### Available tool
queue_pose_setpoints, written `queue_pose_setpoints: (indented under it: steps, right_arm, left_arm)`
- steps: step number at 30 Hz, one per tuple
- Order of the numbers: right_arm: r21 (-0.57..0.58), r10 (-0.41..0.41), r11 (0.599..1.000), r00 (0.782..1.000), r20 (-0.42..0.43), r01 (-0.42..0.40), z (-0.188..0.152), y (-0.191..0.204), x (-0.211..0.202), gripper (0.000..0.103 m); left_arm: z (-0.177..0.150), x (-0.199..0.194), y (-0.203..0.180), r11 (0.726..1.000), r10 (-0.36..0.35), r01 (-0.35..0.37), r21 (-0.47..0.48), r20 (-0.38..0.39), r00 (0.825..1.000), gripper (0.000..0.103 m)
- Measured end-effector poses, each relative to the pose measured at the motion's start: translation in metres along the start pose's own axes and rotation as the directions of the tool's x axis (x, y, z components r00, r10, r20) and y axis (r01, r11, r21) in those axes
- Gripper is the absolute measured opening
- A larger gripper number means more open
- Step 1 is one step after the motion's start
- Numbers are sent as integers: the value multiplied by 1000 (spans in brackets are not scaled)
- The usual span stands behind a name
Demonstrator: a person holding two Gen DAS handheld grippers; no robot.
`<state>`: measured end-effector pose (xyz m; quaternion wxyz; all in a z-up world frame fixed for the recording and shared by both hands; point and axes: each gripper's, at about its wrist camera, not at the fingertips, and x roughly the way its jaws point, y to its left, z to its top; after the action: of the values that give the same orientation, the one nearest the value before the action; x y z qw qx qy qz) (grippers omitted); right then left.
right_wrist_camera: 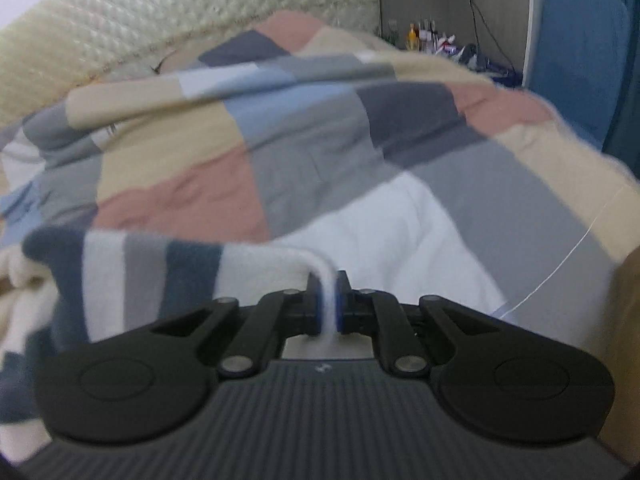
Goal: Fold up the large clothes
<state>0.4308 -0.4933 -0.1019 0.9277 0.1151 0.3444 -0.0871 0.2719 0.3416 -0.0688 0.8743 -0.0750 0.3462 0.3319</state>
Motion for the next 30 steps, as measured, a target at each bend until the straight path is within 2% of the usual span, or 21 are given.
queue_pose_setpoints:
  steps: [2, 3, 4, 5, 6, 7, 9, 10, 12, 15, 18, 22, 25, 28, 30]
  right_arm:
    - [4, 2, 1000, 1000, -10, -2, -10, 1, 7, 11]
    - [11, 5, 1000, 1000, -11, -5, -13, 0, 9, 11]
    - [20, 10, 1000, 1000, -6, -10, -15, 1, 8, 11]
    - [25, 12, 1000, 1000, 3, -12, -16, 1, 3, 12]
    - [27, 13, 1000, 1000, 13, -13, -16, 2, -1, 16]
    - [31, 15, 999, 1000, 25, -16, -15, 3, -5, 20]
    - [55, 38, 998, 998, 51, -41, -12, 3, -17, 55]
    - [69, 54, 996, 996, 75, -60, -11, 3, -25, 58]
    - [74, 81, 993, 991, 108, -89, -8, 7, -40, 57]
    - [66, 123, 989, 983, 134, -133, -8, 21, -63, 57]
    - [25, 184, 981, 971, 151, -190, -9, 46, -87, 58]
    - [-27, 299, 954, 942, 156, -298, -14, 93, -112, 58]
    - [-74, 393, 919, 911, 122, -387, -21, 140, -122, 58]
    - [-141, 481, 871, 876, 48, -470, -36, 203, -124, 58]
    - [-170, 528, 836, 849, -2, -521, -49, 244, -119, 57]
  left_arm:
    - [-6, 1, 0, 1000, -16, 16, -15, 7, 1000, 12]
    - [-8, 0, 1, 999, -33, 33, -21, 9, 999, 19]
    - [-9, -3, 1, 998, -60, 60, -30, 6, 998, 33]
    - [-10, -5, -1, 996, -77, 77, -36, -1, 997, 42]
    - [-11, -11, -2, 995, -89, 89, -48, -1, 996, 58]
    - [-13, -21, -5, 993, -99, 100, -59, 12, 995, 63]
    - [-18, -41, -10, 990, -126, 128, -63, 44, 991, 64]
    - [-21, -53, -14, 987, -150, 153, -55, 54, 987, 64]
    - [-27, -75, -24, 982, -182, 184, -39, 57, 982, 64]
    - [-35, -113, -42, 963, -266, 267, -29, 38, 963, 64]
    - [-47, -154, -62, 917, -398, 398, -30, 8, 917, 64]
    - [-75, -192, -90, 870, -493, 492, -29, -3, 870, 64]
    - [-99, -199, -110, 851, -525, 525, -30, -10, 851, 64]
    - [-117, -186, -121, 830, -557, 554, -60, -30, 830, 64]
    - [-123, -173, -124, 831, -556, 553, -62, -43, 830, 64]
